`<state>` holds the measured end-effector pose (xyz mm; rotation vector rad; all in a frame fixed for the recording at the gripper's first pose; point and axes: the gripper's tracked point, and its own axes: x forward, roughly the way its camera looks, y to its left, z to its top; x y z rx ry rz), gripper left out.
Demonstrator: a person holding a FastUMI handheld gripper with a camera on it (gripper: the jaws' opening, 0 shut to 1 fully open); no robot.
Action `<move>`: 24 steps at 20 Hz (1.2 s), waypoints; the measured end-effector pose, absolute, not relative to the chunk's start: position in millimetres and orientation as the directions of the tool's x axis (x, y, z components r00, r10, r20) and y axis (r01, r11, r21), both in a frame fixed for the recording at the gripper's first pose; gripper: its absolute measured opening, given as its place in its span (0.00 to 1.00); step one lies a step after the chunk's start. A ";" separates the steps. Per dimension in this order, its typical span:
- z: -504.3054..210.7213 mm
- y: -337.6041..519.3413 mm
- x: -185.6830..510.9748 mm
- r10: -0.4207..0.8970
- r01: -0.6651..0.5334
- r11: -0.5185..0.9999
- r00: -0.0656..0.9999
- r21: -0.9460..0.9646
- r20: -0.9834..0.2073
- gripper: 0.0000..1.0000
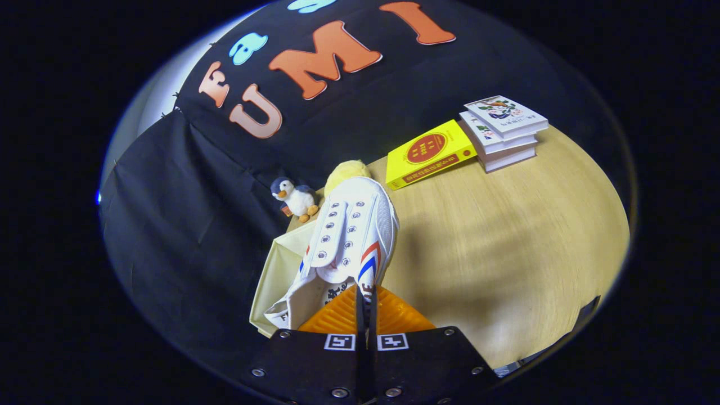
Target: Open the storage box then place both shoes into the box .Put the left shoe in first, then the right shoe, with the right side of both shoes facing outward in a uniform manner.
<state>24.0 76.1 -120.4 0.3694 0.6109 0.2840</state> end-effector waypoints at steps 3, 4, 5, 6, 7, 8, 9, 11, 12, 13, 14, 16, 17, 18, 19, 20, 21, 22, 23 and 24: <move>-112.7 129.0 18.3 0.383 -0.174 0.895 0.772 0.411 -0.507 0.00; -112.4 143.4 17.9 0.372 -0.171 0.902 0.777 0.397 -0.509 0.00; -114.0 156.8 18.9 0.352 -0.173 0.915 0.782 0.364 -0.515 0.00; -117.2 167.3 19.8 0.329 -0.172 0.930 0.786 0.326 -0.524 0.00; -123.0 177.4 21.1 0.313 -0.169 0.939 0.782 0.300 -0.539 0.00; -127.2 189.5 21.7 0.302 -0.158 0.942 0.782 0.295 -0.545 0.00; -130.4 198.7 25.2 0.286 -0.142 0.947 0.786 0.290 -0.548 0.00; -136.2 209.3 28.5 0.243 -0.132 0.964 0.791 0.230 -0.562 0.00; -142.2 211.8 31.4 0.210 -0.120 0.974 0.795 0.193 -0.570 0.00; -150.4 213.2 32.5 0.180 -0.112 0.982 0.788 0.152 -0.589 0.00; -159.4 213.9 33.3 0.148 -0.102 0.989 0.785 0.110 -0.601 0.00; -178.4 217.3 31.4 0.109 -0.105 0.993 0.761 0.044 -0.640 0.00; -180.4 225.1 29.7 0.126 -0.123 0.991 0.761 0.050 -0.636 0.04; -174.1 238.5 30.9 0.165 -0.139 0.986 0.780 0.090 -0.603 0.07; -162.1 247.2 33.4 0.195 -0.149 0.981 0.799 0.127 -0.569 0.22; -154.4 248.6 37.8 0.208 -0.154 0.978 0.809 0.142 -0.549 0.31; -149.1 246.5 39.2 0.214 -0.160 0.976 0.812 0.145 -0.544 0.49; -145.8 240.9 37.3 0.212 -0.157 0.977 0.815 0.147 -0.538 0.67; -142.3 234.5 36.9 0.209 -0.152 0.977 0.820 0.149 -0.533 0.80; -140.0 226.0 36.0 0.200 -0.139 0.978 0.826 0.153 -0.528 0.88</move>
